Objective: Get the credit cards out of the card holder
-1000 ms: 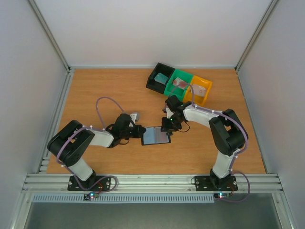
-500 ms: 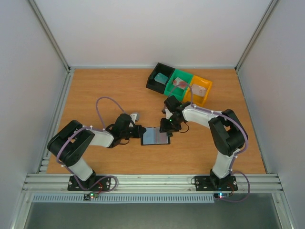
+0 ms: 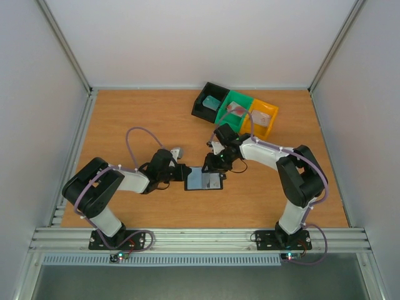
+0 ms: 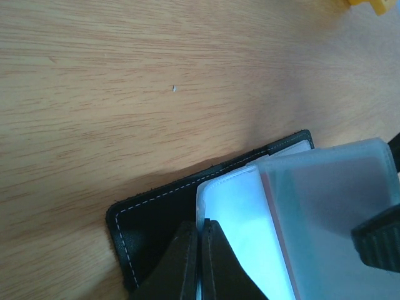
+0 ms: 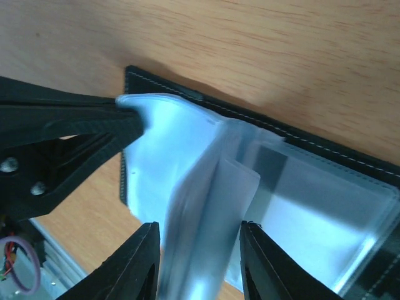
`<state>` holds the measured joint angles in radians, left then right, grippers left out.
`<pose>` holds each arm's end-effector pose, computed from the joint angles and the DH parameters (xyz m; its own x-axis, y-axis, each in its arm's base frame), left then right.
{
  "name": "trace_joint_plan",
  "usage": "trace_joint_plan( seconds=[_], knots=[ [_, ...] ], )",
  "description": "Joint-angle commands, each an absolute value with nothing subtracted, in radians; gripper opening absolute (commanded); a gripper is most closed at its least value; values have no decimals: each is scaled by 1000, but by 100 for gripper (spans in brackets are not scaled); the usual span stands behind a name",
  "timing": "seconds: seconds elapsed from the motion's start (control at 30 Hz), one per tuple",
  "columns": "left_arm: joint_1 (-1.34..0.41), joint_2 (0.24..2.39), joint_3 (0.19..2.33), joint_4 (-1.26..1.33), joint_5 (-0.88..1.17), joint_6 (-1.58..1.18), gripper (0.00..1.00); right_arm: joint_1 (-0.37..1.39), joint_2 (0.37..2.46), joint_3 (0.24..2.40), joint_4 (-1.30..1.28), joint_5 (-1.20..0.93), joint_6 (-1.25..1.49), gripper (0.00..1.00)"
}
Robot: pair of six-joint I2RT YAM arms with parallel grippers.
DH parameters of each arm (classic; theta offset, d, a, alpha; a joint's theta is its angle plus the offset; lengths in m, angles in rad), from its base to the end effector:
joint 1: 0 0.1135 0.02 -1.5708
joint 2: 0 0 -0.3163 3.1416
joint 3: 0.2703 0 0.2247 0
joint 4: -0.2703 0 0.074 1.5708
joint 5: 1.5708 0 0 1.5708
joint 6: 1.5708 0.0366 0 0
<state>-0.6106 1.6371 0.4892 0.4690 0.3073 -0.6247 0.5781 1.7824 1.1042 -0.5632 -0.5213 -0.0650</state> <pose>0.2143 -0.1635 0.1879 -0.8497 -0.0857 -0.5202 0.2989 0.7345 -0.6092 0.2638 0.1939 0.2336 -0.7513 -0.5574 -0.3534 -0.6589 0.6033 0.4492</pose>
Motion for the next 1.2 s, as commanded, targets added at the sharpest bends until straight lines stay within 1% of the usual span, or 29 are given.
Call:
trace_joint_plan(
  seconds=[0.0, 0.1, 0.23, 0.47, 0.53, 0.63, 0.67, 0.87, 0.9, 1.0, 1.07, 1.13, 1.17],
  knots=[
    [-617, 1643, 480, 530, 301, -626, 0, 591, 1741, 1113, -524, -584, -67, 34],
    [-617, 1642, 479, 529, 299, -626, 0, 591, 1750, 1106, -514, -581, -66, 32],
    [-617, 1637, 477, 530, 296, -627, 0, 591, 1770, 1098, -495, -582, -56, 25],
    [-617, 1634, 475, 531, 293, -625, 0, 592, 1765, 1067, -413, -675, -52, 20],
    [-616, 1634, 474, 532, 293, -624, 0, 591, 1765, 1048, -391, -695, -57, 16],
    [-617, 1631, 471, 535, 292, -624, 0, 584, 1772, 1027, -391, -692, -67, 4],
    [-617, 1630, 471, 536, 292, -624, 0, 581, 1774, 1022, -393, -687, -66, 2],
    [-617, 1617, 457, 569, 309, -619, 1, 558, 1743, 1012, -403, -678, -67, 1],
    [-616, 1609, 453, 579, 318, -614, 7, 554, 1731, 1016, -416, -664, -75, 1],
    [-617, 1574, 440, 594, 328, -602, 33, 529, 1689, 1018, -459, -627, -89, 1],
    [-615, 1541, 432, 597, 346, -580, 49, 507, 1648, 1008, -476, -606, -92, 1],
    [-612, 1495, 418, 608, 376, -557, 64, 493, 1602, 999, -496, -582, -100, 1],
    [-610, 1471, 410, 614, 394, -548, 69, 490, 1581, 997, -502, -576, -102, 1]
  ],
)
